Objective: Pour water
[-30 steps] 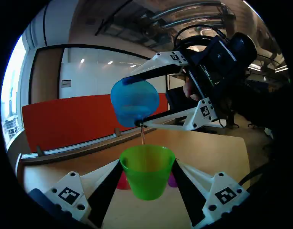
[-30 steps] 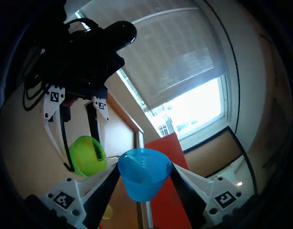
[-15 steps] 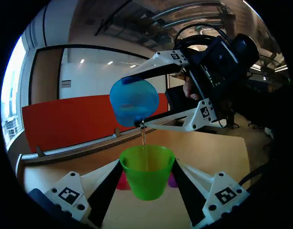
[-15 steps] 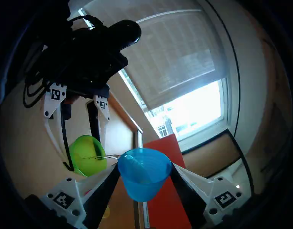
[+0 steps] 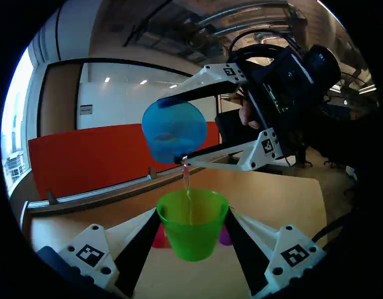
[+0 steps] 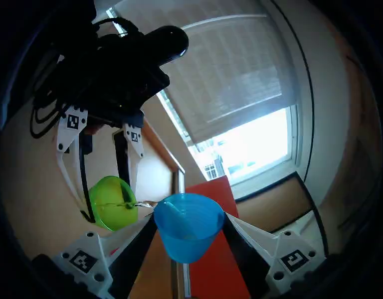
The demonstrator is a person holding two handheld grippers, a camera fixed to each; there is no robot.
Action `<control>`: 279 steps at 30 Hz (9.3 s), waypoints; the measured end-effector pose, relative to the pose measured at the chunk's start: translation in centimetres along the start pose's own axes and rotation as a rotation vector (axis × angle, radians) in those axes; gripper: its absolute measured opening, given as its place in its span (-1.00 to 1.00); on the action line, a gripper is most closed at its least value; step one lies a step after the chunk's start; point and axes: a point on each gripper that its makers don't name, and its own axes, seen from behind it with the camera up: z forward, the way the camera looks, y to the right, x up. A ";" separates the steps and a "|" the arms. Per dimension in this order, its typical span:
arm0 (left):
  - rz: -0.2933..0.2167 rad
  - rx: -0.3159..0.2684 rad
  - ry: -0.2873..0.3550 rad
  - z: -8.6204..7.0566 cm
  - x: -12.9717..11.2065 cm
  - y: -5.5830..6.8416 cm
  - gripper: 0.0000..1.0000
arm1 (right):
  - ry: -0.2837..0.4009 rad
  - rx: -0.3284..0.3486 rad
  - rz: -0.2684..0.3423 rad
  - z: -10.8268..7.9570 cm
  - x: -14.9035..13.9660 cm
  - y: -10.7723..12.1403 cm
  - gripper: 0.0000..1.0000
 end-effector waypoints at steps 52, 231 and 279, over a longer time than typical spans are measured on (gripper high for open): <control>0.000 0.006 0.013 -0.1 0.2 -0.1 0.74 | -0.003 -0.020 -0.080 0.2 0.0 0.4 0.86; 0.009 0.024 0.037 -0.5 0.7 -0.3 0.74 | -0.021 -0.066 -0.354 -0.4 1.7 0.5 0.85; 0.009 0.028 0.045 -0.5 1.1 -0.3 0.74 | -0.020 -0.069 -0.409 -0.7 2.1 -0.4 0.85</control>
